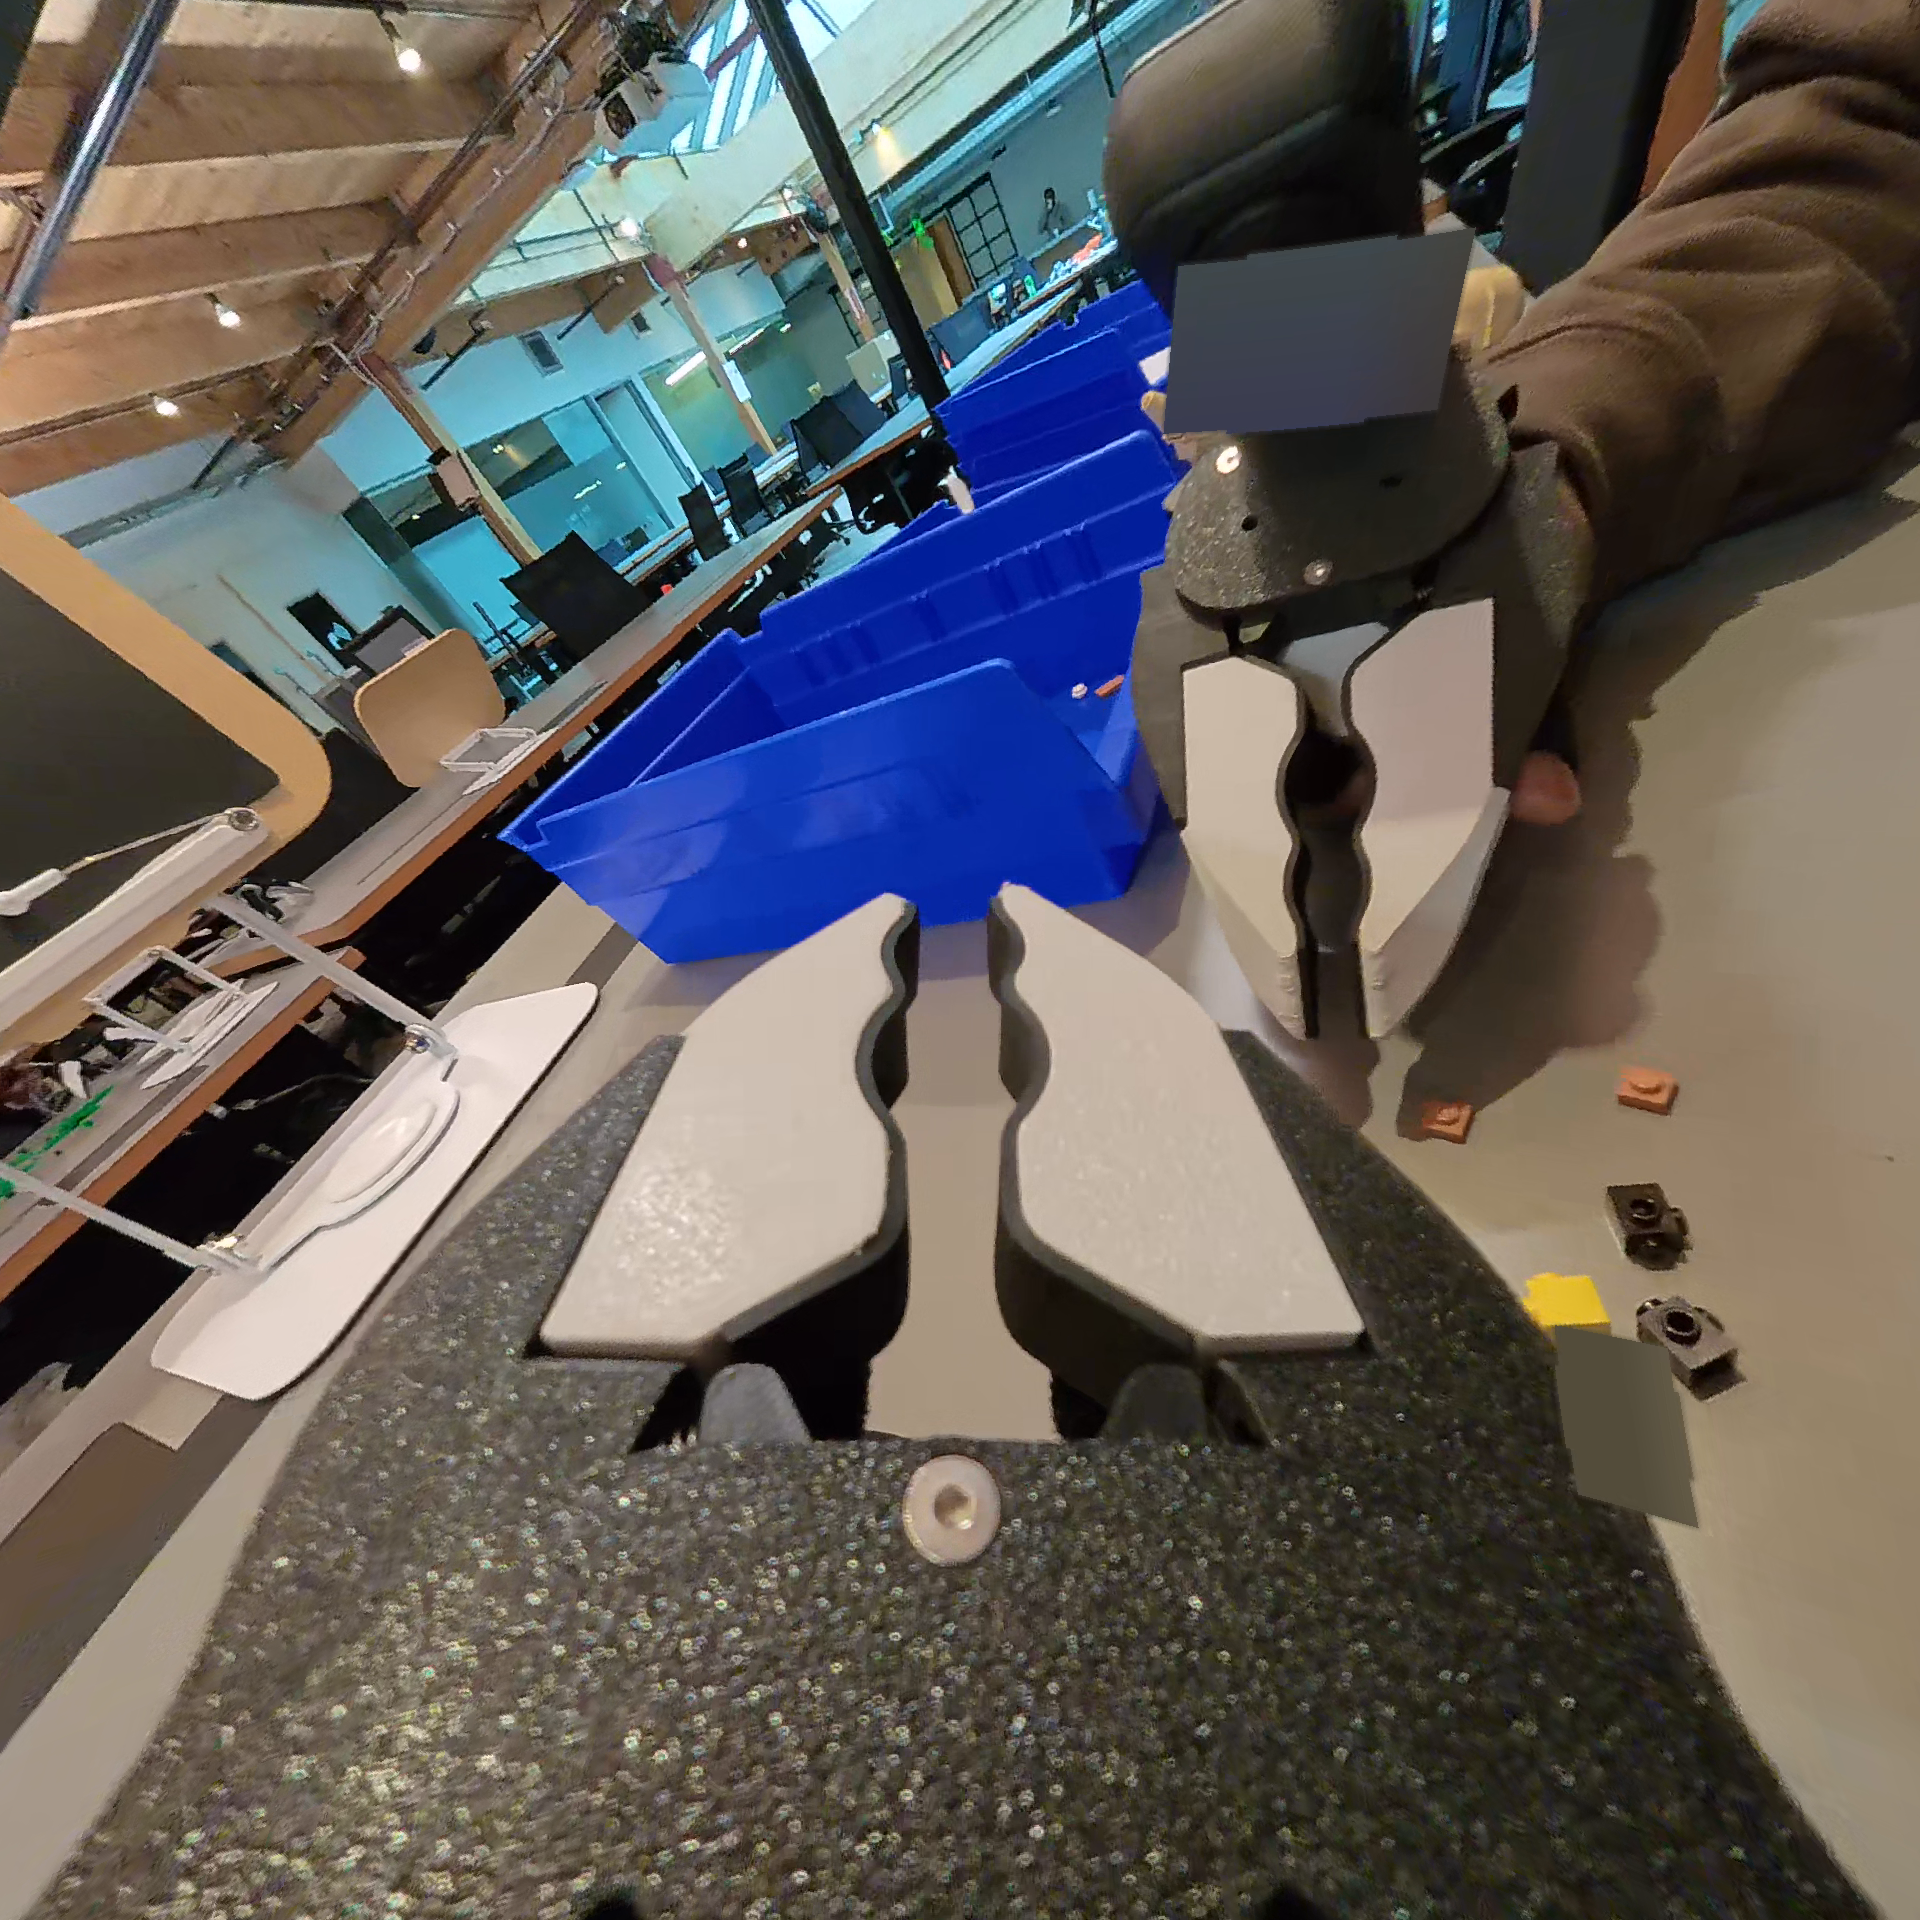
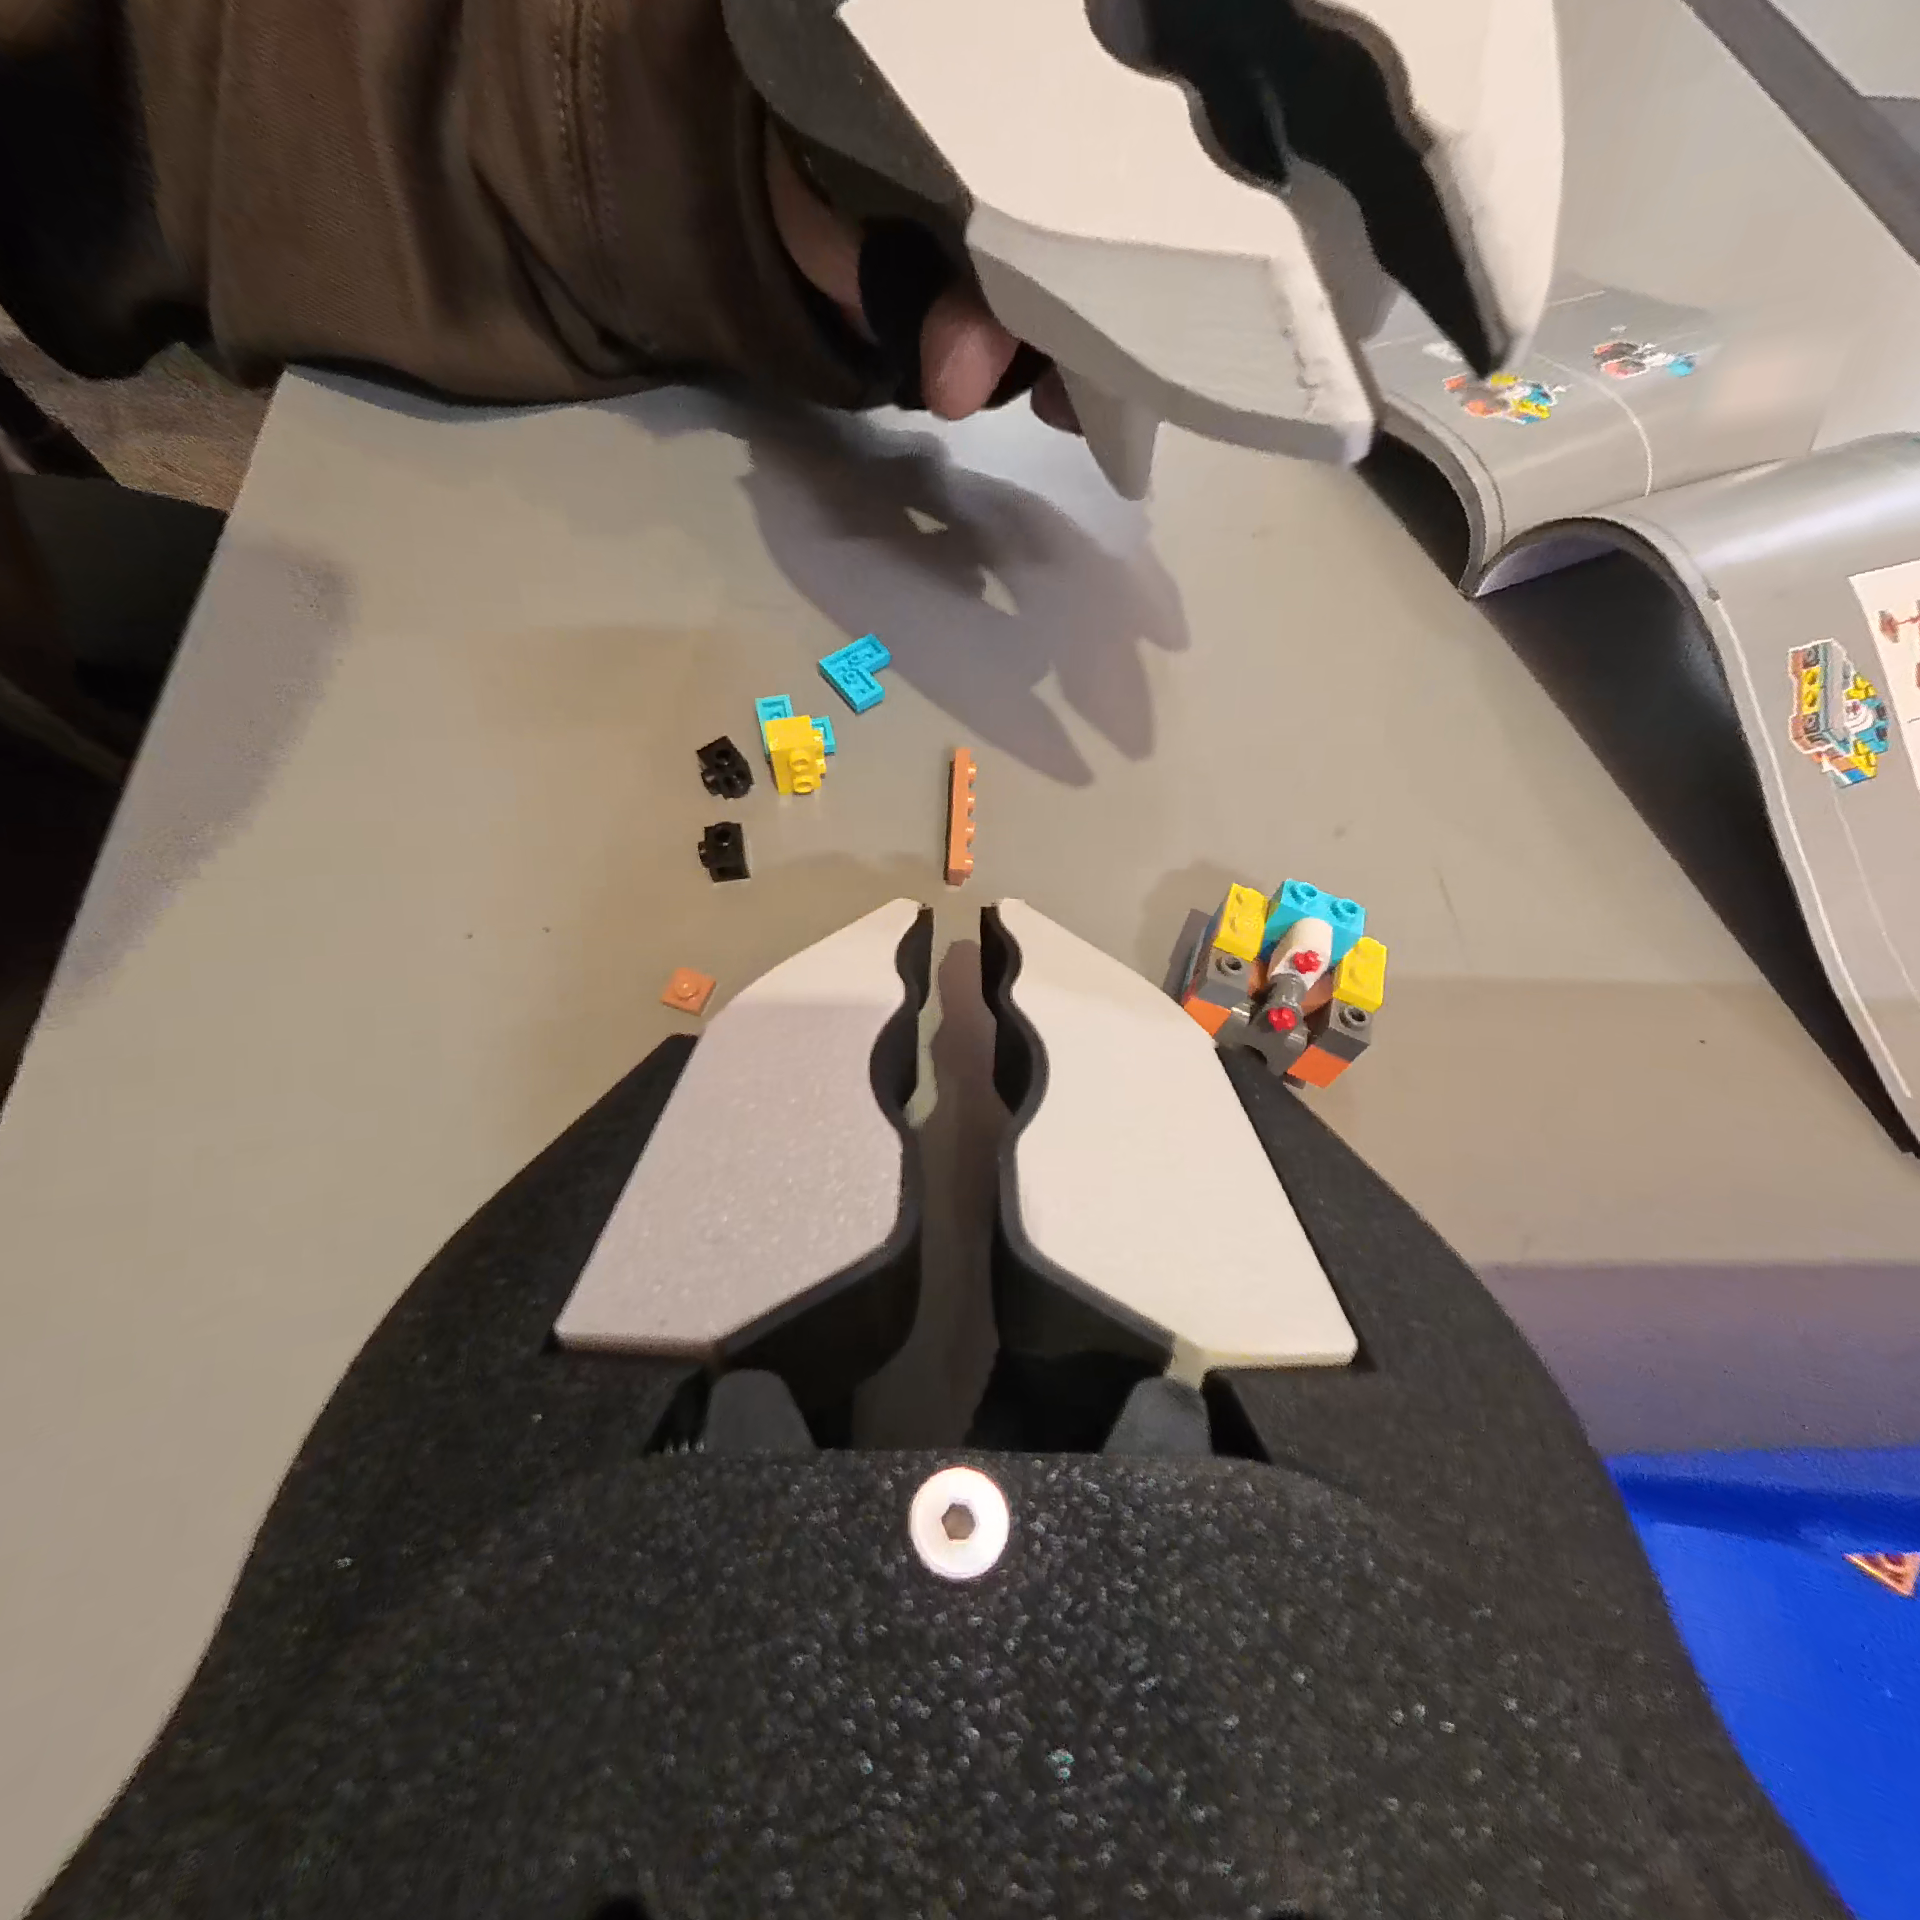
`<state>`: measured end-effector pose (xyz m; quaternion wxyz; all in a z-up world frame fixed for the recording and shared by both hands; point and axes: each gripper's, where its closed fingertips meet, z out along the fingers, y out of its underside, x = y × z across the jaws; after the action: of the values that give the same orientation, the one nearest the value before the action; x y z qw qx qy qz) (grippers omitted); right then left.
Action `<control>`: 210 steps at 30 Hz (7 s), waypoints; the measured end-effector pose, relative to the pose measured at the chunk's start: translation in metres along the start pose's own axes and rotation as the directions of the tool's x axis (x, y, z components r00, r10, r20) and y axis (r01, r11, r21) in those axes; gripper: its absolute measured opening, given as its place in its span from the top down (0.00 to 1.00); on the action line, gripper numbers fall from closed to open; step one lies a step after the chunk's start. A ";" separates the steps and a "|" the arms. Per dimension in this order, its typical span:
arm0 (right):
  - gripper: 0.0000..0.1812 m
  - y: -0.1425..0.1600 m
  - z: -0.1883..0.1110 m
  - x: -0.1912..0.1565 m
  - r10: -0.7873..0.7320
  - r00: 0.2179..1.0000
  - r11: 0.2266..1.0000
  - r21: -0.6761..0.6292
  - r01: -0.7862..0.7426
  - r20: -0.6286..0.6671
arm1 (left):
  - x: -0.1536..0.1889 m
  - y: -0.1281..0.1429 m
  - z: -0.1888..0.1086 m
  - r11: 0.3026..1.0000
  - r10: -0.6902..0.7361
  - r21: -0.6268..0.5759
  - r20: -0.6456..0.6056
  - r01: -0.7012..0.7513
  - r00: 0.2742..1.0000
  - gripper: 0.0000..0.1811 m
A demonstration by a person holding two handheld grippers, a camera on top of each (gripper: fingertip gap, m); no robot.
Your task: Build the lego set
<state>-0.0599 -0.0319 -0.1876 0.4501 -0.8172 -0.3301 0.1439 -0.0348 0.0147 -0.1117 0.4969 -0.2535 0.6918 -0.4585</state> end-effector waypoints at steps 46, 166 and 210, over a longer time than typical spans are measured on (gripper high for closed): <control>0.87 -0.005 -0.002 -0.006 -0.027 0.997 0.999 0.037 0.024 0.071 | 0.009 -0.011 -0.014 0.998 -0.052 0.036 -0.131 0.057 0.990 0.94; 1.00 0.016 0.017 -0.015 -0.146 0.963 0.974 -0.135 0.180 0.227 | 0.074 0.020 -0.018 0.982 -0.076 -0.187 -0.468 -0.015 0.880 0.94; 0.96 0.009 0.016 -0.013 0.047 0.982 0.990 -0.136 -0.022 0.182 | 0.080 0.029 -0.016 0.973 0.008 -0.200 -0.470 -0.115 0.883 0.93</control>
<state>-0.0741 -0.0337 -0.2048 0.3592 -0.8343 -0.3649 0.2044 -0.0765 -0.0308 -0.1728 0.2991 -0.1676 0.8453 -0.4097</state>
